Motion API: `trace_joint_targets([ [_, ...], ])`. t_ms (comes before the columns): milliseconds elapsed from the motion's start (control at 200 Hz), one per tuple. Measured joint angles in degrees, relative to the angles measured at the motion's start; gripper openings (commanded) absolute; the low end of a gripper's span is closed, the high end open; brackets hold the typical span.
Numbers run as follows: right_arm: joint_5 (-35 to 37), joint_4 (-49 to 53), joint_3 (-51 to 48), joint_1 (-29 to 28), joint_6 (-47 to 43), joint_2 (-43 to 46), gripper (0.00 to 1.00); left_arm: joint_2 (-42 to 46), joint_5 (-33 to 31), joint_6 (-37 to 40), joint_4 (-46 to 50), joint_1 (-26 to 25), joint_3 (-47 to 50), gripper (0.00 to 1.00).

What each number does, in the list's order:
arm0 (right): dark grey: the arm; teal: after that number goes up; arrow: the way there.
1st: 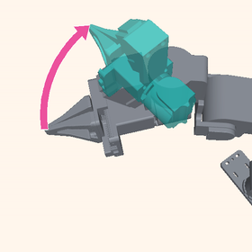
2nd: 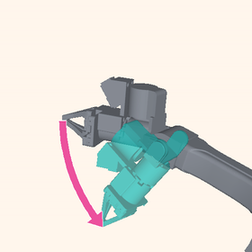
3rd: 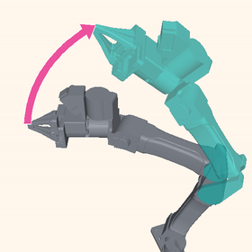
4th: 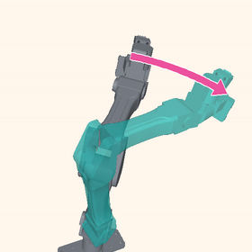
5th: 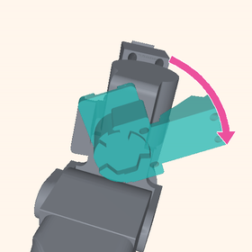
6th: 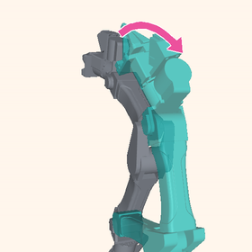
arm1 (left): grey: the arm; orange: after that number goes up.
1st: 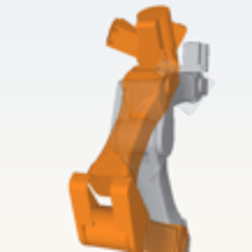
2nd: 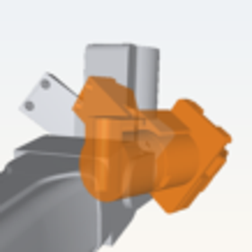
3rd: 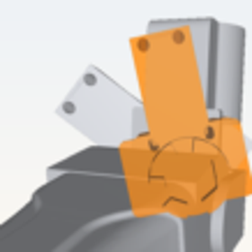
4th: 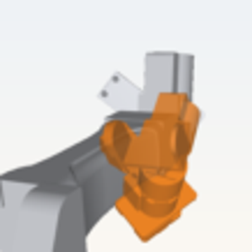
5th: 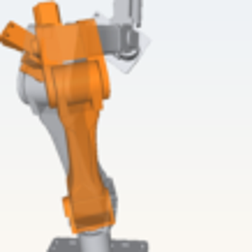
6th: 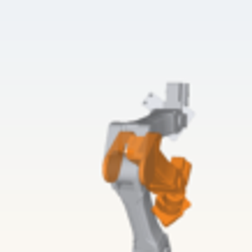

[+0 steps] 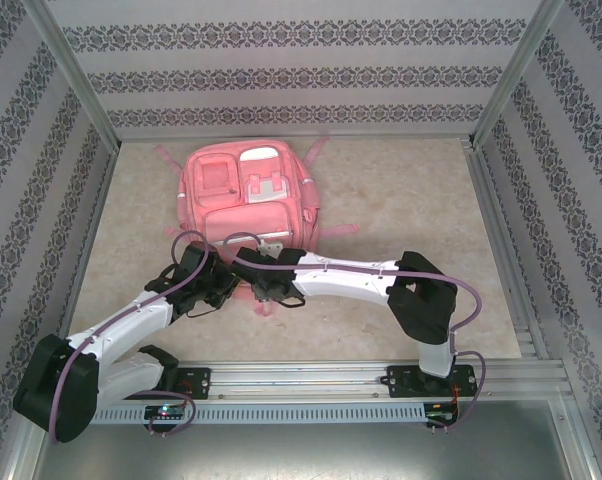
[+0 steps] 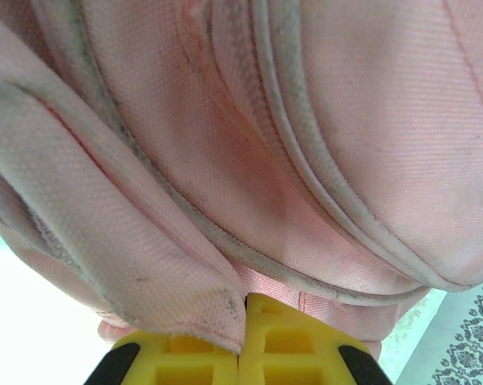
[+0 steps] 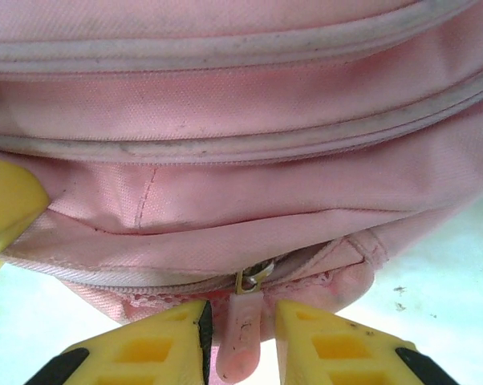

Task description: Pack the student bag

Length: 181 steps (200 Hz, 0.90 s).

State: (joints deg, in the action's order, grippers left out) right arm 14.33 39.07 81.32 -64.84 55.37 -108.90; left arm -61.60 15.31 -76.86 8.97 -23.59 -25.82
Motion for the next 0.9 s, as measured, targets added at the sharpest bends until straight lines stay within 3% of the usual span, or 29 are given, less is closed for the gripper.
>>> trace_joint_targets([
  [225,-0.4,-3.0,-3.3,0.7,-0.2,1.8,0.22,-0.1,0.2,0.0,-0.2,0.0,0.0,0.00],
  [560,-1.6,-3.9,-3.5,1.1,-3.0,1.6,0.31,0.1,0.2,0.0,-0.2,0.0,0.1,0.00],
  [904,3.4,-2.0,-3.0,-1.5,-9.0,0.3,0.32,0.3,0.2,0.0,-0.2,0.0,0.1,0.00],
])
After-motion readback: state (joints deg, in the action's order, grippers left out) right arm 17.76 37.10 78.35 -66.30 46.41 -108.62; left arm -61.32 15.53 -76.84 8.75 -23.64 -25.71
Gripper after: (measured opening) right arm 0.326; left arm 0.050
